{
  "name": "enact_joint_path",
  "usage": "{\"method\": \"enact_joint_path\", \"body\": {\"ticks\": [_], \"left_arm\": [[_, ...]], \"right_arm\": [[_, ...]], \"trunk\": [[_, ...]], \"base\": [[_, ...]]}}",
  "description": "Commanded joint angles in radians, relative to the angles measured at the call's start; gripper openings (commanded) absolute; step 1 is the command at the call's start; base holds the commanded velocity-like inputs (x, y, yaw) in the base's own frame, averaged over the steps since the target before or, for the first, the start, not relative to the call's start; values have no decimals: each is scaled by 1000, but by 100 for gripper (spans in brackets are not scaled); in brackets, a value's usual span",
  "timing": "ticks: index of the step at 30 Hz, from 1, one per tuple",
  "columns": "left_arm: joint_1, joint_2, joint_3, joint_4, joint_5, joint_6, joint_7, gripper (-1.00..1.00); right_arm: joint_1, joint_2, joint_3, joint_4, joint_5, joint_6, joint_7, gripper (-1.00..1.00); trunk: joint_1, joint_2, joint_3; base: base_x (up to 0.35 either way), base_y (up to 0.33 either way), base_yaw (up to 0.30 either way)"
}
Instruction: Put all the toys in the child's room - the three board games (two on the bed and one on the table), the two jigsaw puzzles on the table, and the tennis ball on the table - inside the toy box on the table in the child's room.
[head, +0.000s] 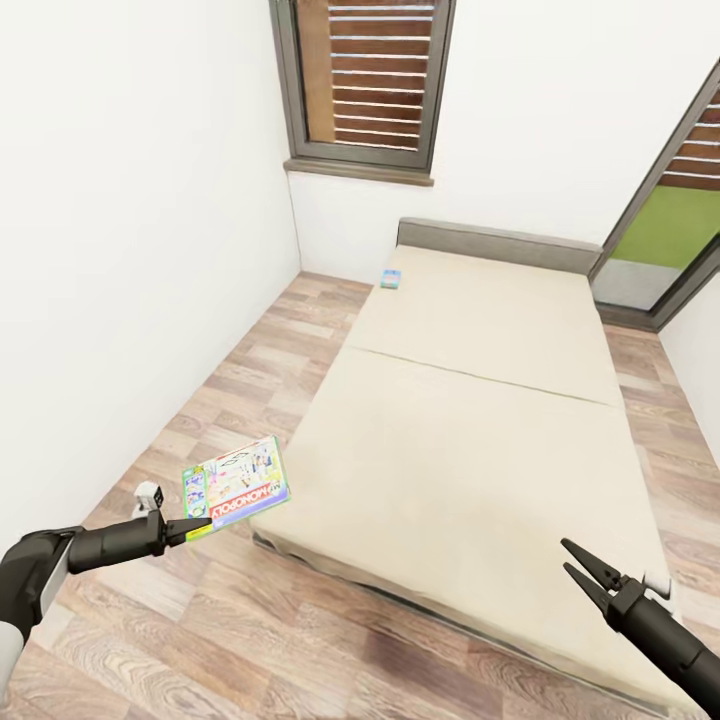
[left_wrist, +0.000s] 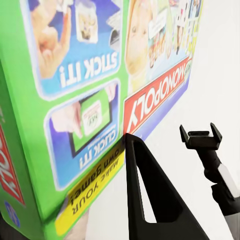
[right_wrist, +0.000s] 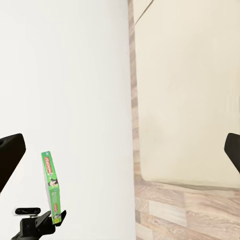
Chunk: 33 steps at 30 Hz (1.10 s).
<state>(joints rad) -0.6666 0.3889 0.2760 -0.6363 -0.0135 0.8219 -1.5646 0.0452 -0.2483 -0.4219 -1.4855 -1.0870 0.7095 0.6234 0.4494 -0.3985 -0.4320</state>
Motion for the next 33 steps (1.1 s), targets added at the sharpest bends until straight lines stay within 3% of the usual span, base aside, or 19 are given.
{"method": "enact_joint_path", "body": {"ticks": [1,12,33], "left_arm": [[0,0,0,0,-2,10,-6,-100],[-2,3,-2,-2,-5,17,-6,-100],[-2,3,2,-2,0,16,-6,-100]], "right_arm": [[0,0,-1,-1,-5,7,-1,100],[0,0,-2,-3,-6,7,1,100],[0,0,-3,-4,-5,7,3,100]], "trunk": [[1,-2,0],[1,-2,19],[1,-2,54]], "base": [[0,0,0],[-140,27,0],[-6,1,0]]}}
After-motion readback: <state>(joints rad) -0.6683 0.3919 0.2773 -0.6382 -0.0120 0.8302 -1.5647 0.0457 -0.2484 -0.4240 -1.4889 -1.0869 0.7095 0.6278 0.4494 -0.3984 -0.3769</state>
